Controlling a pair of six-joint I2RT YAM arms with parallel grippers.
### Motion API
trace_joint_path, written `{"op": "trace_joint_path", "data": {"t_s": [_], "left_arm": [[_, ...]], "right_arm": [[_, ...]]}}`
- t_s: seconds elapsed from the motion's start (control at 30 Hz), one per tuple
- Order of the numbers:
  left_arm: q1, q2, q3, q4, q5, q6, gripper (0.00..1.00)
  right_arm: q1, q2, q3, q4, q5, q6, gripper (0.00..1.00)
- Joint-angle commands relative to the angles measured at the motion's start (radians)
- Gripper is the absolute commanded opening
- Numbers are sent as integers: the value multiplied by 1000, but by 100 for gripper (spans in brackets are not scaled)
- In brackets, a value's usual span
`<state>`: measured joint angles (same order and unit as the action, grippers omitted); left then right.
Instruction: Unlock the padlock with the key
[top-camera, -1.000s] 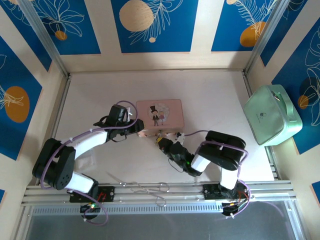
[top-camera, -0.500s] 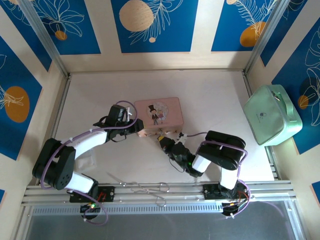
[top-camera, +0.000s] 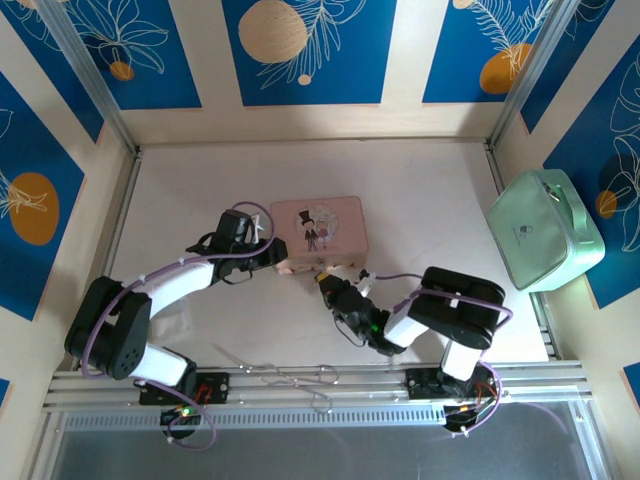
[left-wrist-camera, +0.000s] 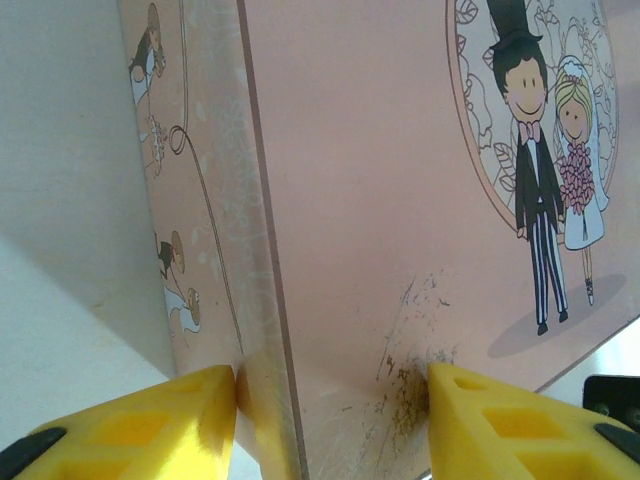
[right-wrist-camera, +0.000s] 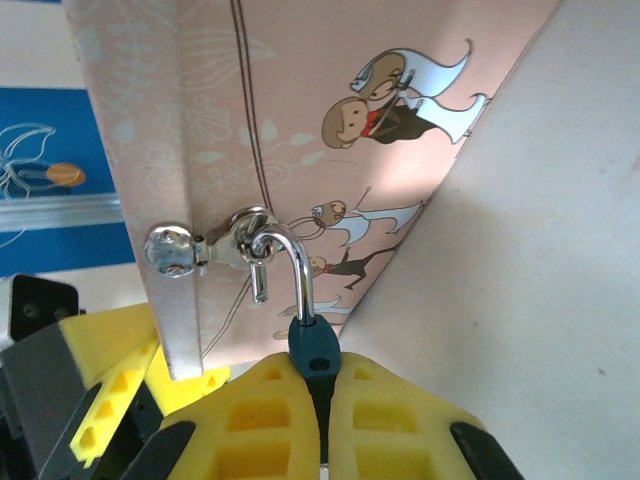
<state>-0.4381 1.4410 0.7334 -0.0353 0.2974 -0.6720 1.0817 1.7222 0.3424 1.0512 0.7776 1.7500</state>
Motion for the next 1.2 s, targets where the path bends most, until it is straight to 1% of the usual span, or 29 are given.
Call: {"op": "trace_joint_path", "data": {"t_s": [0.0, 0.07, 0.13, 0.33, 0.43, 0.7, 0.83, 0.87, 0.97, 1.03, 1.17], "left_arm": [[19, 30, -39, -143, -31, 35, 49], [19, 29, -41, -144, -27, 38, 49], [19, 27, -38, -146, -21, 41, 48], [19, 20, -36, -147, -6, 40, 47], [20, 19, -40, -144, -1, 38, 46], [21, 16, -56, -138, 0, 40, 46], [21, 18, -61, -129, 7, 38, 46], [21, 19, -61, -128, 8, 38, 46], [21, 21, -62, -126, 8, 38, 45], [21, 21, -64, -123, 4, 38, 46], [21, 24, -71, -113, 3, 37, 45]], "right_arm": [[2, -38, 10, -305, 174, 126, 0], [7, -50, 23, -378, 194, 167, 0], [9, -54, 30, -405, 204, 174, 0], [6, -48, 38, -447, 235, 197, 0], [-10, -45, 49, -436, 219, 160, 0], [-25, 37, 37, -178, 168, 4, 0], [-58, 124, 9, 128, 78, -160, 0], [-60, 145, 7, 175, 69, -175, 0], [-58, 166, 2, 215, 48, -188, 0], [-52, 158, -6, 232, 50, -221, 0], [-51, 147, -19, 238, 57, -223, 0]]}}
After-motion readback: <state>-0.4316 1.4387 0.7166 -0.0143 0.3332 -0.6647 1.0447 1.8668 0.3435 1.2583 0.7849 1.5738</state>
